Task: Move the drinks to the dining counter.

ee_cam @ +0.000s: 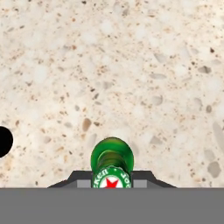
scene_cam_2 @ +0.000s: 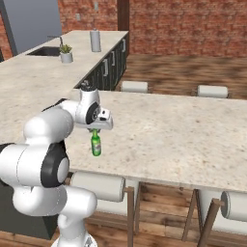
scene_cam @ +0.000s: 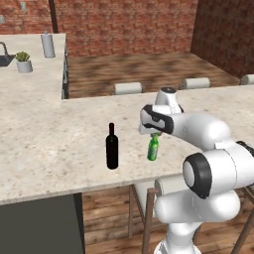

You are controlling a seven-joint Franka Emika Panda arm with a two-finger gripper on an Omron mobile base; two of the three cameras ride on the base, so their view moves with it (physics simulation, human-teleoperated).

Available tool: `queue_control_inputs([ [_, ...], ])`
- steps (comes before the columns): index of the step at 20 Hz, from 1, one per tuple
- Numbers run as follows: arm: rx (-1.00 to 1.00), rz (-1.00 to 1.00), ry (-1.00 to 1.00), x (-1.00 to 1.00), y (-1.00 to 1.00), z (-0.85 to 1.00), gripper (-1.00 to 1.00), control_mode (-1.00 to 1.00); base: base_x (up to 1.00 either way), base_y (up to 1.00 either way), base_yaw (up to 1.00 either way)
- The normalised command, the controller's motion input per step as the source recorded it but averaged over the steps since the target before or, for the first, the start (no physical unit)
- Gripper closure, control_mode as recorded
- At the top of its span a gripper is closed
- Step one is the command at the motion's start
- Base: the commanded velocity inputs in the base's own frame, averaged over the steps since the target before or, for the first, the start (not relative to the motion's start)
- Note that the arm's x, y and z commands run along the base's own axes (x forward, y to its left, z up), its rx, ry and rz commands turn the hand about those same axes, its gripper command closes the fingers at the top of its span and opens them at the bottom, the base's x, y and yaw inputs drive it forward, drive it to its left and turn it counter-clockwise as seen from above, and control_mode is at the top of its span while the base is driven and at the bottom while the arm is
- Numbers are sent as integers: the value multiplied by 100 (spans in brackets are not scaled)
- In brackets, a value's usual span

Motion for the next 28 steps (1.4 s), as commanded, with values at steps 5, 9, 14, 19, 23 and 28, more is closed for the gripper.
queue_control_inputs([
  [5, 0, 0, 0, 14, 0, -16, 100, -100, 0, 0, 0],
  [9, 0, 0, 0, 5, 0, -13, 100, -100, 0, 0, 0],
  [14, 0, 0, 0, 5, 0, -25, 100, -100, 0, 0, 0],
  [19, 0, 0, 1, 1, 0, -11, -100, -100, 0, 0, 0],
  [23, 0, 0, 0, 0, 0, 0, -100, -100, 0, 0, 0],
  [28, 0, 0, 0, 0, 0, 0, -100, -100, 0, 0, 0],
])
